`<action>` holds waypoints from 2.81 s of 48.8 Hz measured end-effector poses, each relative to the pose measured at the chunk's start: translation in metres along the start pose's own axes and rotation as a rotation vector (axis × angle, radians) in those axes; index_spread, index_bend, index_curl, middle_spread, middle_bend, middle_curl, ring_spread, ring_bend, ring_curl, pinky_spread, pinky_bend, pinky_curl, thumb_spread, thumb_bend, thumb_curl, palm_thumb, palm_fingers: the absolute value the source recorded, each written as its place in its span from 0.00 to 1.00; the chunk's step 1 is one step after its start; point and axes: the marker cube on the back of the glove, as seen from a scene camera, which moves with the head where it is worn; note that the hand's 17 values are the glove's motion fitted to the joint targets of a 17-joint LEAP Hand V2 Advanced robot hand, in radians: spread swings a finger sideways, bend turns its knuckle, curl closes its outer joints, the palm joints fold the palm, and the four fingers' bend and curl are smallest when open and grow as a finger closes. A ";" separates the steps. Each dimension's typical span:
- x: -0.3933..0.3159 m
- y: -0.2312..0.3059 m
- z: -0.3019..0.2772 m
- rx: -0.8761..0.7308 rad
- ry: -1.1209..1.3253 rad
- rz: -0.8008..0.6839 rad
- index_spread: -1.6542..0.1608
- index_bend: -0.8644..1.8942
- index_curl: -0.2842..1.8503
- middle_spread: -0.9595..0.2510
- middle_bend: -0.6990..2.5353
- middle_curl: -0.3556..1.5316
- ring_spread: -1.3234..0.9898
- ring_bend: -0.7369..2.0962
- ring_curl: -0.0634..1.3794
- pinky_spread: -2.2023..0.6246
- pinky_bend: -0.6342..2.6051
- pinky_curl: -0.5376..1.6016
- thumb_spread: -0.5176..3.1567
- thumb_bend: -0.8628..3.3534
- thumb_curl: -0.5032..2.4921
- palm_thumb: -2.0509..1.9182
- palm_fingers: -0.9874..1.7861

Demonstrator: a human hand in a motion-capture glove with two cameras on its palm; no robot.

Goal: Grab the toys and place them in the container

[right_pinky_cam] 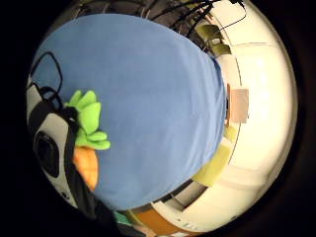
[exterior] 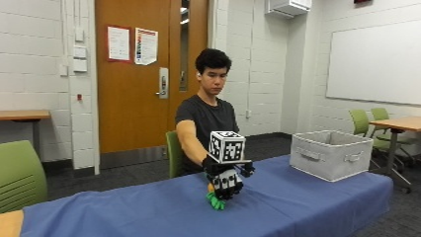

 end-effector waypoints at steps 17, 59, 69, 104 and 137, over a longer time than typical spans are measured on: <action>-0.038 0.004 -0.117 0.119 -0.042 -0.040 0.72 0.49 0.53 0.46 0.48 0.52 0.38 0.62 0.39 0.61 0.42 0.42 0.34 0.25 0.39 0.68 0.78; -0.366 0.047 -0.289 0.342 -0.077 -0.548 0.72 0.46 0.62 0.52 0.51 0.55 0.40 0.65 0.39 0.61 0.41 0.42 0.32 0.23 0.49 0.65 0.81; -0.448 0.070 -0.301 0.342 -0.124 -0.618 0.73 0.49 0.62 0.54 0.52 0.55 0.40 0.66 0.40 0.61 0.41 0.42 0.32 0.23 0.51 0.65 0.81; -0.601 0.098 -0.226 0.115 0.037 -0.611 0.75 0.40 0.57 0.59 0.41 0.51 0.43 0.57 0.38 0.68 0.44 0.46 0.40 0.16 0.45 0.49 0.32; -0.367 0.082 -0.222 0.223 0.070 -0.379 0.79 0.36 0.38 0.69 0.31 0.42 0.45 0.42 0.23 0.73 0.44 0.42 0.43 0.18 0.26 0.47 0.33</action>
